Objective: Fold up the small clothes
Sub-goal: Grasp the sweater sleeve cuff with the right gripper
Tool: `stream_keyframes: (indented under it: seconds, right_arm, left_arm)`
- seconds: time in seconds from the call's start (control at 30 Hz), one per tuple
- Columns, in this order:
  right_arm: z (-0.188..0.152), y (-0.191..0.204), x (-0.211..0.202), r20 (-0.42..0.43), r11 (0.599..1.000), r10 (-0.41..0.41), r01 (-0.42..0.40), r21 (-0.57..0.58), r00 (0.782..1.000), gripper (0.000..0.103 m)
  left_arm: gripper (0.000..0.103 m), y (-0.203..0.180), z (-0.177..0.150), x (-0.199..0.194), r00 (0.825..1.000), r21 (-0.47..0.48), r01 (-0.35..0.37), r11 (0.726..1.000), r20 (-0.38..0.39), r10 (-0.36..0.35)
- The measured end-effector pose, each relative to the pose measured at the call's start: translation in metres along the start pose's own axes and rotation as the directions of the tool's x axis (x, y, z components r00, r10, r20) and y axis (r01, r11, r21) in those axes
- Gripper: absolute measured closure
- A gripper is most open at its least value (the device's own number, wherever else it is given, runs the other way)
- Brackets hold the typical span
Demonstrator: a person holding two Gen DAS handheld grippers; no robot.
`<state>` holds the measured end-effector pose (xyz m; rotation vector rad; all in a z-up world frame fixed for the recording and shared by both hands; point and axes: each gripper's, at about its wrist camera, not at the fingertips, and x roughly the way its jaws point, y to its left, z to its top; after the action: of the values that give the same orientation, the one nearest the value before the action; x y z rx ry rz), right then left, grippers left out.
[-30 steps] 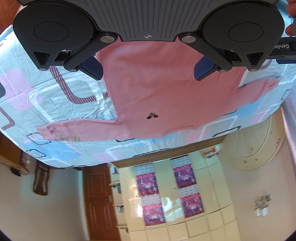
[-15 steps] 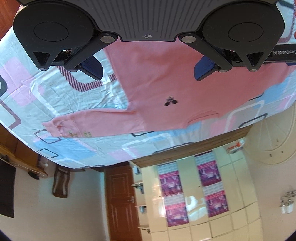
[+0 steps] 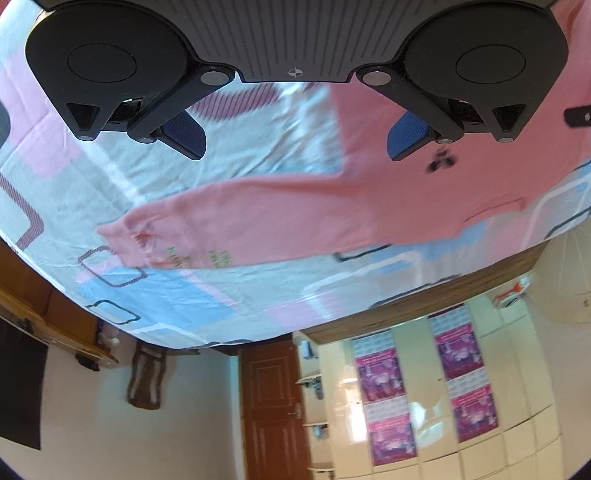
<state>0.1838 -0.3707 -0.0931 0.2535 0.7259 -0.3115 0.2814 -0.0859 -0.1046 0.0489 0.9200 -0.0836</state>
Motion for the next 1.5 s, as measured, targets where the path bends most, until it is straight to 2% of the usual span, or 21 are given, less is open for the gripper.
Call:
stream_keyframes:
  seconds: [0.27, 0.33, 0.37, 0.63, 0.77, 0.8, 0.87, 0.9, 0.93, 0.97, 1.0, 1.07, 1.3, 1.5]
  right_arm:
    - [0.029, -0.076, 0.059, -0.021, 0.994, -0.075, 0.076, 0.08, 0.997, 0.001]
    - [0.034, -0.095, 0.07, -0.025, 0.99, -0.101, 0.103, 0.101, 0.995, 0.012]
    - [0.036, -0.105, 0.077, -0.04, 0.988, -0.108, 0.111, 0.109, 0.993, 0.023]
    - [0.044, -0.175, 0.128, -0.128, 0.955, -0.197, 0.22, 0.198, 0.972, 0.024]
    - [0.047, -0.201, 0.145, -0.139, 0.938, -0.213, 0.242, 0.249, 0.967, 0.025]
    - [0.049, -0.206, 0.149, -0.139, 0.935, -0.216, 0.246, 0.258, 0.966, 0.027]
    - [0.051, -0.214, 0.158, -0.148, 0.931, -0.208, 0.242, 0.272, 0.967, 0.049]
    - [0.052, -0.217, 0.161, -0.151, 0.93, -0.204, 0.239, 0.28, 0.967, 0.052]
    - [0.053, -0.219, 0.165, -0.148, 0.929, -0.202, 0.238, 0.284, 0.968, 0.052]
    - [0.054, -0.22, 0.166, -0.144, 0.929, -0.205, 0.239, 0.283, 0.968, 0.057]
    - [0.055, -0.22, 0.167, -0.138, 0.929, -0.206, 0.238, 0.283, 0.969, 0.073]
    - [0.056, -0.219, 0.169, -0.133, 0.933, -0.193, 0.224, 0.282, 0.972, 0.093]
    - [0.065, -0.196, 0.159, -0.061, 0.955, -0.188, 0.197, 0.223, 0.98, 0.093]
    - [0.085, -0.14, 0.141, 0.024, 0.989, -0.094, 0.09, 0.119, 0.995, 0.094]
  left_arm:
    - [0.004, -0.054, 0.016, 0.05, 0.999, 0.096, -0.006, 0.995, -0.032, 0.009]
    - [0.005, -0.065, 0.02, 0.062, 0.999, 0.111, -0.006, 0.994, -0.042, 0.011]
    - [0.005, -0.07, 0.022, 0.067, 0.999, 0.114, -0.004, 0.993, -0.048, 0.009]
    - [0.007, -0.093, 0.036, 0.101, 0.997, 0.118, -0.024, 0.993, -0.068, 0.032]
    - [0.009, -0.098, 0.04, 0.112, 0.996, 0.136, -0.032, 0.99, -0.075, 0.043]
    - [0.009, -0.098, 0.04, 0.115, 0.996, 0.137, -0.033, 0.99, -0.079, 0.044]
    - [0.011, -0.098, 0.04, 0.119, 0.995, 0.135, -0.029, 0.99, -0.092, 0.041]
    - [0.012, -0.098, 0.04, 0.121, 0.994, 0.134, -0.027, 0.991, -0.101, 0.041]
    - [0.013, -0.097, 0.039, 0.123, 0.993, 0.133, -0.025, 0.991, -0.109, 0.04]
    - [0.016, -0.096, 0.039, 0.125, 0.993, 0.132, -0.023, 0.991, -0.115, 0.039]
    - [0.019, -0.095, 0.038, 0.127, 0.992, 0.135, -0.018, 0.991, -0.121, 0.035]
    - [0.022, -0.093, 0.038, 0.129, 0.991, 0.137, -0.001, 0.991, -0.134, 0.019]
    - [0.031, -0.083, 0.04, 0.127, 0.991, 0.124, 0.004, 0.992, -0.136, 0.013]
    - [0.031, -0.069, 0.045, 0.119, 0.992, 0.102, -0.023, 0.995, -0.123, 0.036]
